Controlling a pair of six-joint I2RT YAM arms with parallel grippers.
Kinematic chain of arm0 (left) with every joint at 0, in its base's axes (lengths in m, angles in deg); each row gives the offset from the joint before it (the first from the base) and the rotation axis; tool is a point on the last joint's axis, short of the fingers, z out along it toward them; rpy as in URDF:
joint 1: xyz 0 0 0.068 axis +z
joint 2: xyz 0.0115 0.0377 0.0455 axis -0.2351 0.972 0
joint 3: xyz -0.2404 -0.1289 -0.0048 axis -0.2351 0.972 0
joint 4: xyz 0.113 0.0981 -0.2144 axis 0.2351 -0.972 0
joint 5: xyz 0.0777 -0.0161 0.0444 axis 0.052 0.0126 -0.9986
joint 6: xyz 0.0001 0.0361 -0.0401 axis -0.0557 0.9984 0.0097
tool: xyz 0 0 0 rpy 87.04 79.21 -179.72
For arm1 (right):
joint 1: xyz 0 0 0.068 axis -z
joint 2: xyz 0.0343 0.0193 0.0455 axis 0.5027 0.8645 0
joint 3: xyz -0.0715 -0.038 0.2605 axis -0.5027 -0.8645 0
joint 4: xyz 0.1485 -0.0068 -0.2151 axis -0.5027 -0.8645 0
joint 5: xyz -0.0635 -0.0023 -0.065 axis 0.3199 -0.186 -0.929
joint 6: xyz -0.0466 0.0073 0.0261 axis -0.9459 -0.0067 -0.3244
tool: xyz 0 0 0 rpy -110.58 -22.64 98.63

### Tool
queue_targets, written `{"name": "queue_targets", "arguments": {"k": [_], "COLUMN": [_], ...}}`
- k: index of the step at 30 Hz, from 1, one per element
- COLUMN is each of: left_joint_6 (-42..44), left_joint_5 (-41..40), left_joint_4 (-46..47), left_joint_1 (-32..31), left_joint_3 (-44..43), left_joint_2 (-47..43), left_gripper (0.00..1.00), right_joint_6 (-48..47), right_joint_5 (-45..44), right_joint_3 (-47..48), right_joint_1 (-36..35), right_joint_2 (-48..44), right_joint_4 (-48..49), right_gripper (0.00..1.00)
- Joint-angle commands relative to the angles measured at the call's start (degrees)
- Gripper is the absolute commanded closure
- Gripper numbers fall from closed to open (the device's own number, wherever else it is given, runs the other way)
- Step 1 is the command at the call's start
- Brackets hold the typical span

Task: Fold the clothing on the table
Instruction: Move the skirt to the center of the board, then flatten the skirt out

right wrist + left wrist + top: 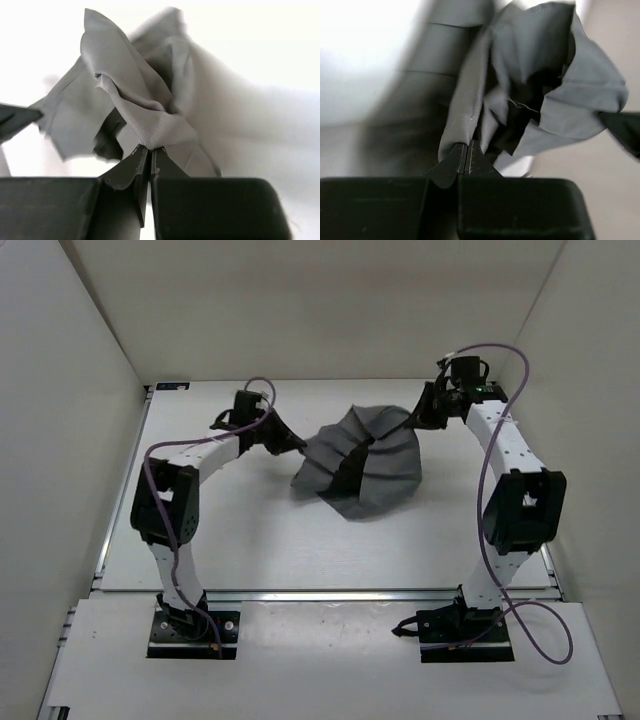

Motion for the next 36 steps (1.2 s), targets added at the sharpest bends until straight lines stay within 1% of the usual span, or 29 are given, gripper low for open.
{"name": "queue_targets", "arguments": {"k": [1,2,3,5,6,7,8,9,10,11,12,13,14,15,17,18,19,22,23,25,27,28,30,31,32,33,34,35,36], "left_joint_6": [-1.94,-1.51,-1.33,-0.72,-0.28,0.42,1.04,2.00,2.01,1.14,1.30,0.78,1.30,2.26,4.55,4.73,4.82,5.52,6.13,7.19,9.29,11.04,15.00,16.24,16.33,16.77,16.17,16.33,16.25], "left_joint_5": [4.25,3.91,4.60,5.22,6.27,7.41,8.03,9.08,10.13,13.62,14.53,15.67,15.77,15.25,13.49,13.05,12.44,11.73,11.47,10.50,9.27,7.87,3.05,-0.54,-2.06,-2.86,-4.78,-7.67,-8.83], "left_joint_4": [6.43,6.27,4.26,3.19,2.49,2.49,1.09,0.64,1.16,4.30,5.90,8.00,8.02,6.46,4.17,3.55,3.19,2.32,0.92,-0.58,-5.13,-6.73,-13.22,-13.42,-13.07,-12.55,-12.20,-12.02,-12.36], "left_joint_1": [5.76,7.43,8.58,10.43,11.40,12.28,12.98,13.95,14.56,16.57,17.03,17.99,18.08,18.09,17.56,17.38,16.60,16.15,15.80,15.11,13.52,11.95,9.74,8.78,8.77,8.94,9.47,10.17,11.05], "left_joint_3": [-3.41,-3.32,-2.01,1.05,2.55,6.05,9.65,11.34,15.62,21.93,25.56,26.99,28.31,28.41,27.80,27.45,27.44,26.74,26.48,25.87,25.25,24.81,23.84,23.75,24.62,25.24,25.16,24.81,23.59], "left_joint_2": [-12.85,-14.18,-17.94,-20.94,-21.83,-23.06,-24.03,-24.30,-24.82,-25.53,-25.79,-26.14,-25.89,-25.71,-25.36,-25.36,-25.53,-25.18,-25.44,-25.88,-26.58,-26.41,-26.76,-27.02,-27.81,-27.64,-27.21,-26.94,-26.16], "left_gripper": [1.00,1.00,1.00,1.00,1.00,1.00,1.00,0.91,0.70,0.64,0.63,0.55,0.48,0.47,0.44,0.45,0.44,0.45,0.44,0.40,0.41,0.42,0.40,0.38,0.38,0.38,0.38,0.37,0.37], "right_joint_6": [-1.33,-1.24,-1.77,-3.61,-5.97,-8.08,-8.97,-10.20,-10.90,-9.52,-8.55,-7.84,-6.88,-6.09,-5.12,-4.07,-2.66,0.06,1.29,2.62,4.55,5.08,7.10,7.02,8.24,8.94,9.47,12.18,14.20], "right_joint_5": [4.87,3.57,4.69,9.86,12.58,13.13,11.92,11.65,12.51,14.44,13.06,12.79,10.87,7.55,6.90,3.24,2.34,5.22,5.05,2.69,1.63,2.23,0.93,0.22,-0.74,-3.19,-4.69,-5.57,-7.24], "right_joint_3": [4.33,4.07,3.37,0.22,-1.80,-6.78,-12.14,-14.98,-21.19,-29.51,-31.42,-35.45,-38.18,-39.26,-39.71,-38.92,-38.65,-37.86,-37.08,-34.44,-32.94,-33.29,-33.38,-33.03,-32.50,-31.80,-31.01,-30.74,-29.52], "right_joint_1": [-2.78,-4.36,-6.38,-9.81,-13.39,-15.52,-19.45,-22.28,-23.00,-22.31,-21.09,-19.68,-18.45,-18.09,-15.72,-15.63,-14.49,-13.25,-14.21,-16.49,-18.52,-19.83,-22.47,-24.66,-27.38,-28.36,-30.89,-33.01,-34.07], "right_joint_2": [-13.00,-14.69,-17.58,-19.70,-21.72,-24.61,-25.51,-27.43,-29.36,-31.21,-31.84,-34.02,-35.78,-36.49,-36.94,-36.68,-35.63,-32.29,-30.63,-28.25,-25.44,-24.73,-23.50,-22.97,-22.18,-21.39,-21.04,-19.81,-19.19], "right_joint_4": [6.70,7.59,7.68,8.12,9.34,9.70,9.27,8.83,8.31,6.91,6.28,6.54,6.37,6.02,5.49,5.05,4.53,7.50,7.94,7.95,7.42,7.94,9.26,9.27,10.22,10.32,10.58,10.06,10.06], "right_gripper": [0.99,1.00,0.99,1.00,1.00,1.00,0.99,1.00,1.00,0.74,0.57,0.55,0.47,0.44,0.43,0.43,0.43,0.43,0.43,0.43,0.43,0.41,0.40,0.40,0.40,0.41,0.43,0.45,0.50]}}
